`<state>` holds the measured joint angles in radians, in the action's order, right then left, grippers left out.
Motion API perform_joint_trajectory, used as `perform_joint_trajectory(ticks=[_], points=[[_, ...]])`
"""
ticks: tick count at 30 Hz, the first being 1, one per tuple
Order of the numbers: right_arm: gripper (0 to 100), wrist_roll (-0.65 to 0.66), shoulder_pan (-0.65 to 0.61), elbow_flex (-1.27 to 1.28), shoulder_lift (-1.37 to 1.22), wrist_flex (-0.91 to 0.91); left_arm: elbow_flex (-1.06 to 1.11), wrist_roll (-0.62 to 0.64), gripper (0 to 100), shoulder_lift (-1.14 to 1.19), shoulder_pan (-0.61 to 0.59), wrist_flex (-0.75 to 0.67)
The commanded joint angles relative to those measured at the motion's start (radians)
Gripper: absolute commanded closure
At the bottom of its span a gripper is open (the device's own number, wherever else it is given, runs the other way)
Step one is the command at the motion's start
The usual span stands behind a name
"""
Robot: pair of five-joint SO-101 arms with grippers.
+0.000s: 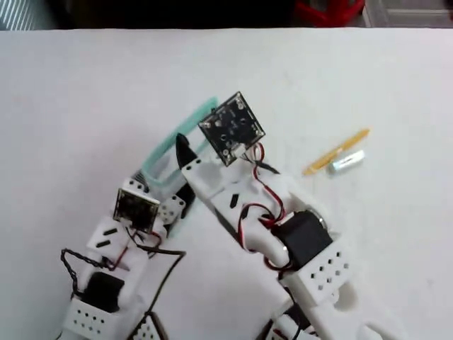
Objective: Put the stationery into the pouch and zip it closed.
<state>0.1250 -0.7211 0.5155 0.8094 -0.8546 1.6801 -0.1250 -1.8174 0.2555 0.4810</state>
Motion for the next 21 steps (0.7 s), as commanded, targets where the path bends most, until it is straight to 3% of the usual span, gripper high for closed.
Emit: perform_joint_trajectory(ticks=[1, 8, 13, 21], points=[[77.9, 0.015, 0.085, -0.132, 0.015, -0.068, -0.021, 0.008, 77, -0.012, -0.01, -0.015], [77.9, 0.005, 0.483, -0.27, 0.005, -0.174, -0.021, 0.008, 77, -0.012, -0.01, -0.015], [77.8, -0.147, 0.766, -0.193, 0.001, -0.183, -0.021, 0.008, 77, -0.012, -0.01, -0.015], [77.6, -0.172, 0.822, -0.015, -0.321, -0.033, -0.026, 0.017, 84, -0.012, -0.005, -0.009]])
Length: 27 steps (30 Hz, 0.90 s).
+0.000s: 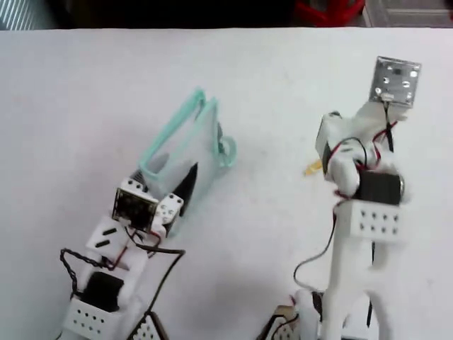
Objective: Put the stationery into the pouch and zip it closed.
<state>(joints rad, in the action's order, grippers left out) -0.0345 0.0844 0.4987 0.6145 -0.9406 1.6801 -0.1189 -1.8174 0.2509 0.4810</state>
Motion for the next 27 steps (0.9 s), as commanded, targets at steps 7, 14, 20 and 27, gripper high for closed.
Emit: perform_joint_trajectory(ticks=[7, 14, 20, 27], points=[[77.6, -0.299, 0.091, -0.206, -0.572, -0.002, -0.021, 0.086, 78, -0.012, -0.004, -0.008], [77.6, -0.399, 0.16, -0.358, -0.777, -0.193, -0.021, 0.061, 79, -0.012, -0.001, -0.009], [77.6, -0.402, 0.166, -0.434, -0.894, -0.133, -0.02, 0.046, 79, -0.012, -0.001, -0.009], [77.6, -0.407, 0.199, -0.562, -1.035, -0.125, -0.018, 0.046, 79, -0.012, -0.001, -0.008]])
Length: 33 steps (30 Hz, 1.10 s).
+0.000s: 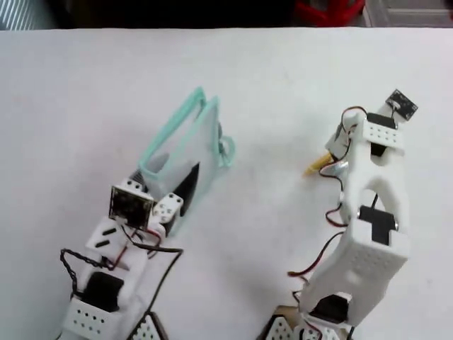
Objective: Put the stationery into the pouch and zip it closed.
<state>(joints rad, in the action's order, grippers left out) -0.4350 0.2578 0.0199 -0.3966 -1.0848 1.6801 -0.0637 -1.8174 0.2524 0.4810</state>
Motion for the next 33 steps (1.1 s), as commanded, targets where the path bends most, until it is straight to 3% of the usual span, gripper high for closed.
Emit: perform_joint_trajectory(ticks=[1, 6, 11, 19, 25, 33], points=[[77.9, -0.006, 0.031, -0.106, -0.045, 0.016, -0.018, -0.009, 79, -0.012, -0.002, -0.008], [79.6, -0.003, 0.044, -0.181, -0.131, 0.013, -0.018, -0.009, 79, -0.012, -0.002, -0.008], [94.5, 0.002, 0.044, -0.201, -0.15, 0.013, -0.018, -0.009, 79, -0.012, -0.002, -0.008], [98.4, 0.003, 0.073, -0.206, -0.122, -0.024, -0.006, -0.011, 79, -0.012, -0.002, -0.015], [98.0, 0.072, 0.051, -0.181, 0.077, -0.125, -0.005, -0.011, 79, -0.012, -0.001, -0.015], [98.0, 0.218, -0.131, -0.121, 0.545, -0.176, -0.005, -0.011, 79, -0.012, -0.001, -0.015]])
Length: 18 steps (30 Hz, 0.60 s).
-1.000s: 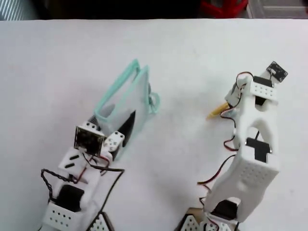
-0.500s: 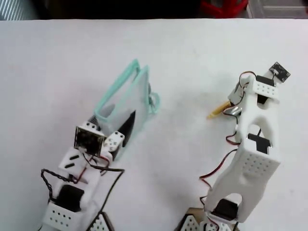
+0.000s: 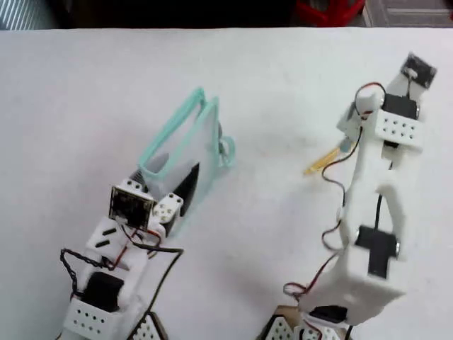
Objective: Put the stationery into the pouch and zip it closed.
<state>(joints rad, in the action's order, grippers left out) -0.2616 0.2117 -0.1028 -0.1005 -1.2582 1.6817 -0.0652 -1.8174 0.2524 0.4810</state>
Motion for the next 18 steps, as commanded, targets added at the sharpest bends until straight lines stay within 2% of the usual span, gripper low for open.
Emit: perform_joint_trajectory(ticks=[1, 6, 9, 13, 18], points=[[98.0, 0.063, -0.127, 0.008, 0.326, 0.008, -0.006, -0.009, 79, -0.012, -0.001, -0.015], [98.1, 0.273, -0.46, 0.017, 0.665, 0.088, -0.006, -0.009, 79, -0.012, -0.001, -0.015], [98.1, 0.315, -0.665, 0.009, 0.75, 0.166, -0.006, -0.009, 79, -0.012, -0.001, -0.015], [98.1, 0.311, -0.788, -0.034, 0.719, 0.217, -0.006, -0.009, 79, -0.012, -0.001, -0.015], [98.1, 0.311, -0.903, -0.078, 0.625, 0.159, -0.006, -0.009, 79, -0.012, -0.001, -0.015]])
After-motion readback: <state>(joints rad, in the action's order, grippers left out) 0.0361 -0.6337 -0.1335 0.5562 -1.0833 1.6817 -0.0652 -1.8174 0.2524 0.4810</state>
